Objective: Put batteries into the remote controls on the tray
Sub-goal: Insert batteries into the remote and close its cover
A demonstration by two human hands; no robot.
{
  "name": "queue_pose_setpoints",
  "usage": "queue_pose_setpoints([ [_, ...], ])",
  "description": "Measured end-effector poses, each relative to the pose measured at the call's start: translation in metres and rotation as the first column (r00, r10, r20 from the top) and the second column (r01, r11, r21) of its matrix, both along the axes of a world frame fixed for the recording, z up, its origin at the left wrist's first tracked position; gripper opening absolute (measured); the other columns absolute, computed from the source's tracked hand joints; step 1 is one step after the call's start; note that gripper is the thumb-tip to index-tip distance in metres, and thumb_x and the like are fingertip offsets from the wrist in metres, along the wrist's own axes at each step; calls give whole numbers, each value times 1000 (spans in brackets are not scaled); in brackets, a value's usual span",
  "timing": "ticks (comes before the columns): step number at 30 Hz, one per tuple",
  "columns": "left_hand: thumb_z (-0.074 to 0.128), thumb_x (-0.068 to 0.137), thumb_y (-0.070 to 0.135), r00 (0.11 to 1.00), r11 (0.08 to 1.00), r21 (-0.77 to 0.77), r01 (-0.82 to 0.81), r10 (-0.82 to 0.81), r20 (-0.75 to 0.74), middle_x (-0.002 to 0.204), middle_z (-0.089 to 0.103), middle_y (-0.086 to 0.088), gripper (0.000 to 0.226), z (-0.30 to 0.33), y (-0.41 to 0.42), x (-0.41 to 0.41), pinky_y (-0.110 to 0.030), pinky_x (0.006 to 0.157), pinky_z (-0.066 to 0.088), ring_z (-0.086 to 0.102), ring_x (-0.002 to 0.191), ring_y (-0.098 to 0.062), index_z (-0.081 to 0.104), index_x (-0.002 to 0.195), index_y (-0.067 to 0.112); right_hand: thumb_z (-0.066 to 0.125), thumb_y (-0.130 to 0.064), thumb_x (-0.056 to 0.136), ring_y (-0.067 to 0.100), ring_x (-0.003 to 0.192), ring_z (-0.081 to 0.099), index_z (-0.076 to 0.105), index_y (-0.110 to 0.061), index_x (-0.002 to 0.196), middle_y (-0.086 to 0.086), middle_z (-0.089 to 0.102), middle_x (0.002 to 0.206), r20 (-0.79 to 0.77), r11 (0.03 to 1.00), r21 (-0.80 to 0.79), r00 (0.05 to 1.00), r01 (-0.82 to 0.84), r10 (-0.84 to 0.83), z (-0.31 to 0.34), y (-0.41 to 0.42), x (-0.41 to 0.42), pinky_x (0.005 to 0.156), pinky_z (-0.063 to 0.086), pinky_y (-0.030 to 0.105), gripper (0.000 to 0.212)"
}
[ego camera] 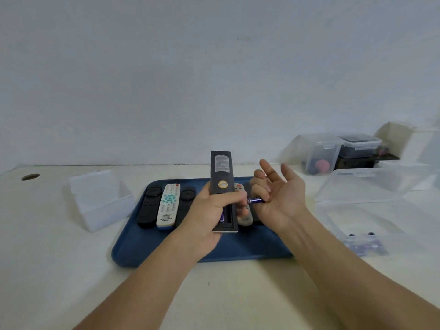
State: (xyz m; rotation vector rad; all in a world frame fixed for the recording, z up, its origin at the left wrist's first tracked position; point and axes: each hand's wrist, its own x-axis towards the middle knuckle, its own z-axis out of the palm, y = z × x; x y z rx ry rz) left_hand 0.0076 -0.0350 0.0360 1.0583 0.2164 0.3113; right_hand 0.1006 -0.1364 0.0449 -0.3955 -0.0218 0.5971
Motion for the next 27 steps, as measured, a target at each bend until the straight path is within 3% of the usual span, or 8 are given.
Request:
queue_pose_setpoints([
  [8, 75, 82, -7, 999, 996, 86, -39, 41, -18, 84, 71, -15, 37, -9, -2, 2, -30, 55, 58, 66, 65, -22, 60, 116, 0, 45, -30, 101, 11, 46, 22, 59, -7, 88, 3, 42, 62, -4, 996, -76, 998, 57, -57, -3, 5, 1, 33, 17, 19, 30],
  [11, 73, 83, -8, 997, 996, 64, -68, 70, -17, 83, 72, -15, 35, -10, -1, 3, -29, 56, 58, 68, 64, -23, 60, 114, 2, 52, -20, 97, 12, 51, 34, 61, -9, 91, 3, 49, 69, 78, 991, -131, 997, 29, -19, 0, 7, -1, 41, 30, 20, 16],
  [13, 75, 83, -6, 992, 991, 41, -127, 128, -21, 79, 72, -13, 35, -8, 3, 5, -29, 57, 57, 68, 63, -21, 60, 113, 4, 57, -16, 95, 14, 62, 51, 67, -10, 93, 1, 56, 76, 254, 937, -334, 967, 98, -11, 2, 7, -1, 50, 41, 21, 12],
  [15, 76, 82, -4, 981, 981, 10, -195, 195, -16, 78, 71, -10, 37, -6, 10, 6, -28, 57, 57, 68, 62, -20, 59, 114, 5, 60, -23, 97, 11, 70, 55, 73, -14, 89, -4, 60, 77, 556, 727, -602, 827, 330, 84, 4, 6, -2, 56, 43, 22, 18],
  [17, 75, 82, -5, 968, 968, -34, -250, 250, -10, 72, 68, -8, 36, -5, 18, 7, -27, 55, 56, 66, 57, -18, 57, 111, 6, 66, -21, 95, 9, 67, 56, 76, -13, 87, -4, 66, 73, 730, 609, -626, 640, 487, 238, 3, 7, -7, 61, 46, 22, 15],
  [21, 73, 83, -6, 953, 950, -76, -302, 302, -13, 79, 69, -13, 38, -4, 27, 8, -24, 54, 55, 67, 59, -18, 57, 118, -1, 75, -4, 86, 13, 67, 69, 75, -2, 97, 15, 75, 83, 833, 661, -533, 464, 529, 302, -2, 7, -17, 63, 55, 20, 11],
  [24, 69, 86, -6, 953, 944, -137, -299, 302, 0, 91, 67, -18, 41, -3, 30, 7, -24, 57, 57, 67, 68, -19, 57, 125, -5, 76, 4, 83, 22, 82, 76, 76, 1, 97, 13, 78, 85, 857, 716, -491, 422, 497, 296, 0, 6, -18, 78, 59, 24, 14],
  [27, 67, 95, 11, 960, 945, -184, -271, 280, 27, 77, 67, -10, 23, 1, 28, 6, -26, 56, 57, 64, 62, -17, 61, 115, 3, 75, 4, 83, 14, 76, 76, 78, -3, 91, 6, 78, 81, 905, 719, -398, 371, 570, 206, 3, 4, -19, 73, 57, 19, 11],
])
